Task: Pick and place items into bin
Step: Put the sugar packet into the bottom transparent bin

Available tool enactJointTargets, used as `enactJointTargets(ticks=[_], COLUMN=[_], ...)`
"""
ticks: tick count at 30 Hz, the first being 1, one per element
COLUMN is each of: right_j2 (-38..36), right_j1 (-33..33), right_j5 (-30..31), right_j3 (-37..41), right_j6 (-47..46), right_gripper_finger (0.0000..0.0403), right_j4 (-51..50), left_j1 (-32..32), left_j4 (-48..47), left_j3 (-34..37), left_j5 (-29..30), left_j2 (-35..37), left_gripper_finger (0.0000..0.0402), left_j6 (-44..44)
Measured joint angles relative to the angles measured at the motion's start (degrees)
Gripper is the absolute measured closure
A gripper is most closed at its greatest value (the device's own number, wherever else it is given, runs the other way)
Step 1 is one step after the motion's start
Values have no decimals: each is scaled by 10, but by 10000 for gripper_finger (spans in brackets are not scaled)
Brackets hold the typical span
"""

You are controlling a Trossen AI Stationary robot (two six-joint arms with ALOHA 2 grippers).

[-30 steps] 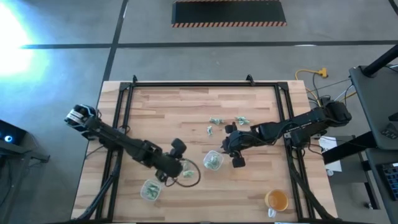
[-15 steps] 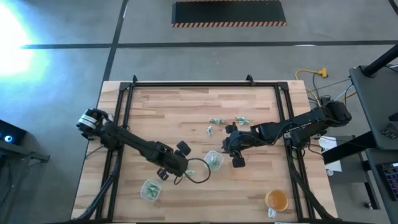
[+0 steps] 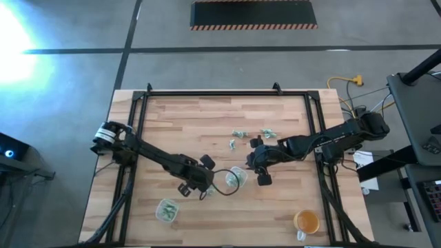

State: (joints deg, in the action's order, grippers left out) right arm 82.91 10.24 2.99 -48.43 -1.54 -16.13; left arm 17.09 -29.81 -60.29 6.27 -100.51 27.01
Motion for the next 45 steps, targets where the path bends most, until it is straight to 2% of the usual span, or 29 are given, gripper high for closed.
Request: enactJointTargets(ticks=[10,21,26,37,45], right_j2=[1,1,1,1,1], right_j1=[0,0,0,0,0], right_j5=[0,0,0,0,0], right_j3=[3,7,8,9,9], right_j6=[0,0,0,0,0], right_gripper_finger=[321,329,326,333,328], right_j4=[1,2,4,5,5], left_j1=[-2,-2,-3,-6,-6], left_j4=[20,41,39,39,4], left_j3=[0,4,8,8,-5], left_j5=[-6,-38,-42,-42,-4], left_j2=[-7,-7,-7,-7,-7], left_gripper_finger=[263,267,295,392,400], left_j6=[15,25,20,19,18])
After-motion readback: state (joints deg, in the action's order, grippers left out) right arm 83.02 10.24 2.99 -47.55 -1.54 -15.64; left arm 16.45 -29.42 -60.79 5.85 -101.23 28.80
